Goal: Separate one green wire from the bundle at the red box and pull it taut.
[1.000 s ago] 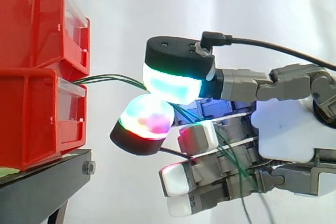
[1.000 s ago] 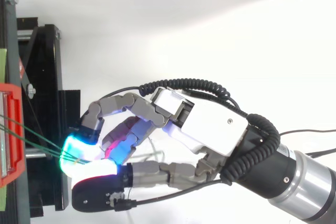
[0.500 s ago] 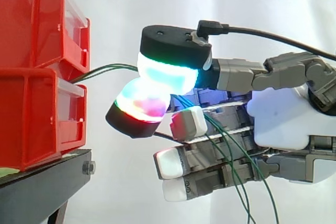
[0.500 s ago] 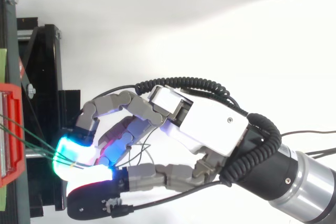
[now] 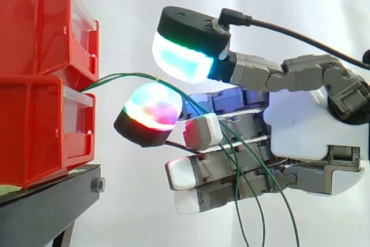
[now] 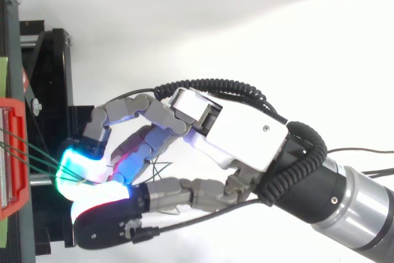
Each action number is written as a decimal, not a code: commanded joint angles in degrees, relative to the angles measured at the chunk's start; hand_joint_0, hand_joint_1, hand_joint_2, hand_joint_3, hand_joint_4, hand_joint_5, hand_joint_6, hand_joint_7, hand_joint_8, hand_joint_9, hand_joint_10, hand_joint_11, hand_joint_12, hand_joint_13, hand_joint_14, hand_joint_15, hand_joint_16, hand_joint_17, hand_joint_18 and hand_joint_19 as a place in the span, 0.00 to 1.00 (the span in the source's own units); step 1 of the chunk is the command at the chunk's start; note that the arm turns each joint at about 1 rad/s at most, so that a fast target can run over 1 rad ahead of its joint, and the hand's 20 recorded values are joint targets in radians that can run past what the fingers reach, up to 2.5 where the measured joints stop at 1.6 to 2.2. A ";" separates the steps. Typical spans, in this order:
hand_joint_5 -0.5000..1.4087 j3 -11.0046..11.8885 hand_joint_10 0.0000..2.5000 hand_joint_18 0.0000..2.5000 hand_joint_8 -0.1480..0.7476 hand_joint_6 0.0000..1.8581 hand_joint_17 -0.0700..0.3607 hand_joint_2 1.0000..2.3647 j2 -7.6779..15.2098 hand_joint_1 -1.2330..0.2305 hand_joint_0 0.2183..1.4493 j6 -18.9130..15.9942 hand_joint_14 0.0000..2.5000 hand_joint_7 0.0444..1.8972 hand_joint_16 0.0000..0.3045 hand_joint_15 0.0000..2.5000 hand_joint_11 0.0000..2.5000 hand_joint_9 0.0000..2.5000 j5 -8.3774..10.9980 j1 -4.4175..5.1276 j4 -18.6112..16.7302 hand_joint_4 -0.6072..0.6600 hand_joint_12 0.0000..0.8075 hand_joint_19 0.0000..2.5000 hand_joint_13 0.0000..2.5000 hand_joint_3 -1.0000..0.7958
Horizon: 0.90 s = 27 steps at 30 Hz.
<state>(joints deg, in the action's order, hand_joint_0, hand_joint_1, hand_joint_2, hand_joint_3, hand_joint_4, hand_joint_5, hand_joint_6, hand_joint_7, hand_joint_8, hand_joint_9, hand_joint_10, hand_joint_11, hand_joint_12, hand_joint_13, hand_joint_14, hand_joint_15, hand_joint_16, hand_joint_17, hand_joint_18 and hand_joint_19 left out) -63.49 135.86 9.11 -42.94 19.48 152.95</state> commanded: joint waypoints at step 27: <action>0.15 -0.05 0.01 0.36 0.47 0.49 0.39 0.01 -0.06 0.24 0.41 0.55 0.01 0.51 0.15 0.22 0.42 0.48 -0.65 -0.32 -0.55 0.46 0.43 0.15 0.44 0.43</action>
<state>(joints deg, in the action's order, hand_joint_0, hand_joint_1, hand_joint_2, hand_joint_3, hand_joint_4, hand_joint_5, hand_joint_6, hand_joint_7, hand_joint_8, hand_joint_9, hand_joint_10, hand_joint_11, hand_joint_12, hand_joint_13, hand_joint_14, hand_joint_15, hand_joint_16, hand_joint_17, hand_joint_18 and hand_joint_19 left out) -63.54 135.84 9.70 -43.64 19.13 152.37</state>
